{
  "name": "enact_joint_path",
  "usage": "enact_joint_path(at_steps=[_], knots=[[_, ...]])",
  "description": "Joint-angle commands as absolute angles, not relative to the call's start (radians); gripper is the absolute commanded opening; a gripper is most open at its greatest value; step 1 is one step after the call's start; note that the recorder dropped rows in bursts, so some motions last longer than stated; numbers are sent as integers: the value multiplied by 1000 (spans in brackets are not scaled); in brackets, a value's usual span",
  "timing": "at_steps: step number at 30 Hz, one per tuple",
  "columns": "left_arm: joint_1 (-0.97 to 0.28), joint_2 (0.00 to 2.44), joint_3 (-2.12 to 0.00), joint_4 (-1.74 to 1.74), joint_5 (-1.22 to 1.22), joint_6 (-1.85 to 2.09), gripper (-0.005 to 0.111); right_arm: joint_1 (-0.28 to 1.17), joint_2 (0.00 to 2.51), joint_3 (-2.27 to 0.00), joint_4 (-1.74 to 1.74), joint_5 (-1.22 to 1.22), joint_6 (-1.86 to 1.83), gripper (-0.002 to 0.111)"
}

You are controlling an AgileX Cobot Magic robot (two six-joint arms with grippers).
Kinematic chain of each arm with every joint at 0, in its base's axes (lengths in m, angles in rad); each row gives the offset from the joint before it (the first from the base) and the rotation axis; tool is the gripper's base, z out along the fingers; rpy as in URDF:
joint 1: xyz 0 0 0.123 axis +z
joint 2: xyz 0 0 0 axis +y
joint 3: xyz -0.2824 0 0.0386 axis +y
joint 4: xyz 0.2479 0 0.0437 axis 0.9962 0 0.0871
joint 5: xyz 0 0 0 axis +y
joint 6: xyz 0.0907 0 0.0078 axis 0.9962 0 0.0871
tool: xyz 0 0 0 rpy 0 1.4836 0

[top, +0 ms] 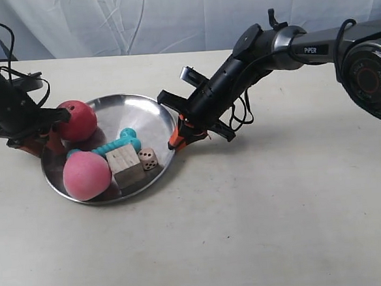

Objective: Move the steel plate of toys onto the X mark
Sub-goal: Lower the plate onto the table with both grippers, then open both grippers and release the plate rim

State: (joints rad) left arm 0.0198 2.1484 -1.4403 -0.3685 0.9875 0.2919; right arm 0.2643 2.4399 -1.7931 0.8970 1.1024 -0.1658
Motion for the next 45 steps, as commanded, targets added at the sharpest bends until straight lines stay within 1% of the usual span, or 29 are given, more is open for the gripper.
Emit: enact_joint_path(at_steps=[1,4,5,7,9,11,12,13,18,29,34,40,45], knots=[[-3,2143,-1446,-452,1015,295,40,280,2425,-1803,961,1098,-191,-1],[-3,2143,-1446,-455,1015,295,40,280,2425,-1803,952,1098,-191,0],[-3,2143,-1446,-456,1015,295,40,280,2425,-1803,948,1098,-191,4],[-3,2143,-1446,-462,1015,295,40,280,2425,-1803,948,1098,-191,15],[-3,2143,-1446,-462,1017,297,40,280,2425,-1803,948,1098,-191,31],[-3,2143,-1446,-462,1019,297,40,280,2425,-1803,948,1103,-191,44],[-3,2143,-1446,-460,1019,297,40,280,2425,-1803,948,1110,-191,49],[-3,2143,-1446,-455,1029,297,40,280,2425,-1803,945,1115,-191,51],[-3,2137,-1446,-438,1047,327,40,280,2425,-1803,943,1126,-191,48],[0,2089,-1446,-289,1025,238,40,280,2402,-1803,844,1114,-184,49],[0,2082,-1446,-282,1023,234,40,280,2395,-1803,822,1121,-174,49],[3,2036,-1446,-192,1035,155,40,280,2377,-1803,630,1138,-96,49],[10,1968,-1446,-189,1011,155,40,280,2346,-1803,573,1135,-75,49]])
